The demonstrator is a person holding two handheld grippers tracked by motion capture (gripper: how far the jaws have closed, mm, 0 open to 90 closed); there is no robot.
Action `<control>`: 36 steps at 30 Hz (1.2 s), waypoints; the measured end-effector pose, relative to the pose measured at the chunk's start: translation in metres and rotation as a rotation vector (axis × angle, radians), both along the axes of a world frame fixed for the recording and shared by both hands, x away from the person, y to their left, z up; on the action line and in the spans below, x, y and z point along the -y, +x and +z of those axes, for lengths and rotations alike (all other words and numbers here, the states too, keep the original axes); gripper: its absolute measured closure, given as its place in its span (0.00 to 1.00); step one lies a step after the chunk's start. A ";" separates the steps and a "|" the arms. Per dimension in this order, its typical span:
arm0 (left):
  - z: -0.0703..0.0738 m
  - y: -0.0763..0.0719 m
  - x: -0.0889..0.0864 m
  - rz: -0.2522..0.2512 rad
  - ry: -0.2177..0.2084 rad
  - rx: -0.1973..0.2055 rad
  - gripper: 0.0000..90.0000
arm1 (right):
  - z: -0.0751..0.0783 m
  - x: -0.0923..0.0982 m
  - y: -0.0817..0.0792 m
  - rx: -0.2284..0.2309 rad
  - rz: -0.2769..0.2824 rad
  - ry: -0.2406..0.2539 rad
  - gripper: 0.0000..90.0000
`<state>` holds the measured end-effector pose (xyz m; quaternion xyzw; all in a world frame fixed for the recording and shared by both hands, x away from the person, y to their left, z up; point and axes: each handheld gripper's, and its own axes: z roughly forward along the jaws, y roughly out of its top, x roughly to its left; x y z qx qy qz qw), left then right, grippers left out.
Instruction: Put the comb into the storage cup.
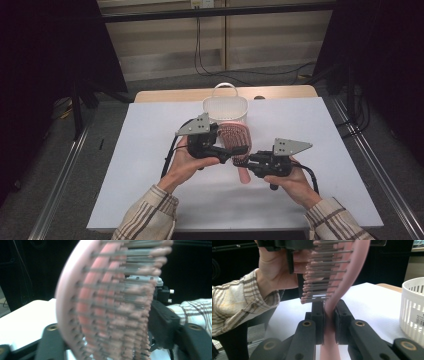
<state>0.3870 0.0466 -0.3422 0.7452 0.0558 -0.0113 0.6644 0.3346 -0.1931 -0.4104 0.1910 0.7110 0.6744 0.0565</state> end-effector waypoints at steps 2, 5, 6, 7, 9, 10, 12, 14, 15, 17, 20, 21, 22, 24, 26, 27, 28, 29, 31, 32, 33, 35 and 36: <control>0.001 -0.001 0.000 -0.004 0.002 0.002 0.49 | 0.000 0.000 0.000 0.004 -0.004 0.000 0.90; 0.001 -0.003 0.002 -0.012 0.009 0.004 0.52 | 0.000 0.001 0.001 0.004 -0.002 -0.001 0.90; 0.001 -0.003 0.002 -0.018 0.010 0.004 0.54 | 0.000 0.001 0.001 0.004 -0.001 -0.002 0.90; 0.001 -0.003 0.003 -0.023 0.009 0.002 0.55 | 0.000 0.001 0.001 0.006 -0.001 -0.004 0.90; 0.001 -0.004 0.003 -0.020 0.006 -0.003 0.59 | 0.000 0.001 0.001 0.011 0.000 -0.003 0.90; 0.001 -0.004 0.003 -0.016 0.012 -0.001 0.60 | 0.000 0.001 0.001 0.007 0.000 -0.001 0.90; 0.002 -0.004 0.004 -0.010 0.015 -0.004 0.61 | 0.000 0.001 0.002 0.007 -0.004 0.000 0.89; 0.002 -0.004 0.004 -0.008 0.016 -0.006 0.64 | -0.001 0.002 0.003 0.007 -0.007 -0.004 0.89; 0.002 -0.004 0.004 -0.007 0.014 -0.009 0.64 | -0.001 0.002 0.003 0.003 -0.011 -0.005 0.88; 0.002 -0.004 0.004 -0.007 0.010 -0.013 0.66 | 0.000 0.002 0.003 0.006 -0.016 -0.004 0.88; 0.003 -0.005 0.004 0.000 0.011 -0.010 0.69 | 0.000 0.002 0.003 0.016 -0.034 -0.019 0.85; 0.003 -0.006 0.005 0.004 0.012 -0.006 0.70 | 0.001 0.002 0.003 0.019 -0.038 -0.022 0.85; 0.003 -0.007 0.005 0.011 0.014 -0.003 0.70 | 0.001 0.003 0.003 0.017 -0.039 -0.021 0.85; 0.003 -0.007 0.006 0.014 0.015 -0.005 0.70 | 0.000 0.003 0.003 0.017 -0.044 -0.023 0.84; 0.003 -0.007 0.006 0.021 0.010 -0.007 0.70 | 0.001 0.003 0.003 0.021 -0.049 -0.026 0.84; 0.003 -0.007 0.006 0.026 0.010 -0.005 0.70 | 0.001 0.003 0.003 0.023 -0.053 -0.025 0.84; 0.004 -0.008 0.006 0.028 0.010 -0.006 0.70 | 0.001 0.002 0.003 0.026 -0.058 -0.026 0.84; 0.004 -0.008 0.006 0.029 0.011 -0.003 0.70 | 0.001 0.002 0.002 0.027 -0.059 -0.026 0.84; 0.004 -0.008 0.006 0.039 0.013 -0.001 0.70 | 0.002 0.002 0.002 0.037 -0.066 -0.028 0.82; 0.004 -0.008 0.006 0.042 0.013 -0.004 0.70 | 0.002 0.001 0.002 0.046 -0.074 -0.032 0.81; 0.004 -0.007 0.005 0.051 0.015 -0.001 0.70 | 0.002 0.001 0.002 0.048 -0.076 -0.035 0.80; 0.004 -0.007 0.005 0.064 0.021 -0.007 0.70 | 0.002 0.001 0.002 0.050 -0.086 -0.044 0.75; 0.004 -0.007 0.004 0.067 0.017 -0.003 0.70 | 0.003 0.001 0.002 0.052 -0.092 -0.049 0.75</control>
